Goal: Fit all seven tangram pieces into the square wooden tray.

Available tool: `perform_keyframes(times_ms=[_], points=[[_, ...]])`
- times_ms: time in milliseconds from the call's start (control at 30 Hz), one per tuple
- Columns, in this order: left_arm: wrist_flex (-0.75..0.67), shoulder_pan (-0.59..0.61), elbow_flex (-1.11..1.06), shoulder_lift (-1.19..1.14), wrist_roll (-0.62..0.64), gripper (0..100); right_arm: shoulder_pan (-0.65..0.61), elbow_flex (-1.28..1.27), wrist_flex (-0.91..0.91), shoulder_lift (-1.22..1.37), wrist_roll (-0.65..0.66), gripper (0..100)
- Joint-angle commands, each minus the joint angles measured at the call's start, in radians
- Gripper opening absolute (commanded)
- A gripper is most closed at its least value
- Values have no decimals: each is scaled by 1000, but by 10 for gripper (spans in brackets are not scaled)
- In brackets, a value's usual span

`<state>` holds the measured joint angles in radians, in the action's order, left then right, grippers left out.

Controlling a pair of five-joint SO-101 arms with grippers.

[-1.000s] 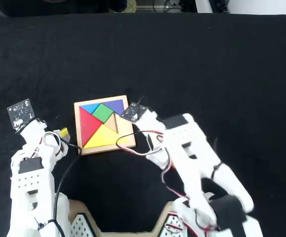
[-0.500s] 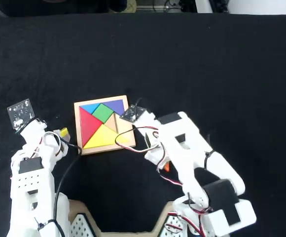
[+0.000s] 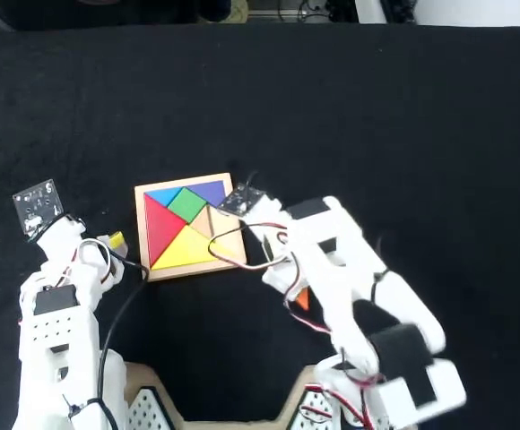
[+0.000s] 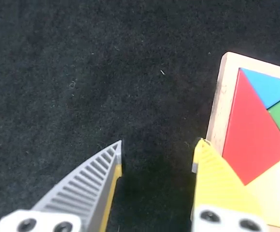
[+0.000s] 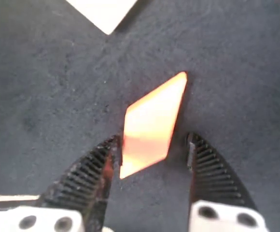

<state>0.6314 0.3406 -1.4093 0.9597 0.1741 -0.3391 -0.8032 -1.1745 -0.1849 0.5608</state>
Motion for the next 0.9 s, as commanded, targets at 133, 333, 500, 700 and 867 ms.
perform_keyframes(times_ms=[133,333,500,700,867], points=[[-5,-13,16,17,-12,245,-38,-31,-86,-219,-11,218],[-5,-13,15,17,-12,245,-169,-90,-58,-220,-103,218],[-5,-13,15,17,-12,245,-175,-93,-28,-220,-110,218],[-5,-13,15,17,-12,245,-170,-128,9,-199,-104,218],[-3,-13,15,17,-12,245,-169,-128,78,-74,-81,218]])
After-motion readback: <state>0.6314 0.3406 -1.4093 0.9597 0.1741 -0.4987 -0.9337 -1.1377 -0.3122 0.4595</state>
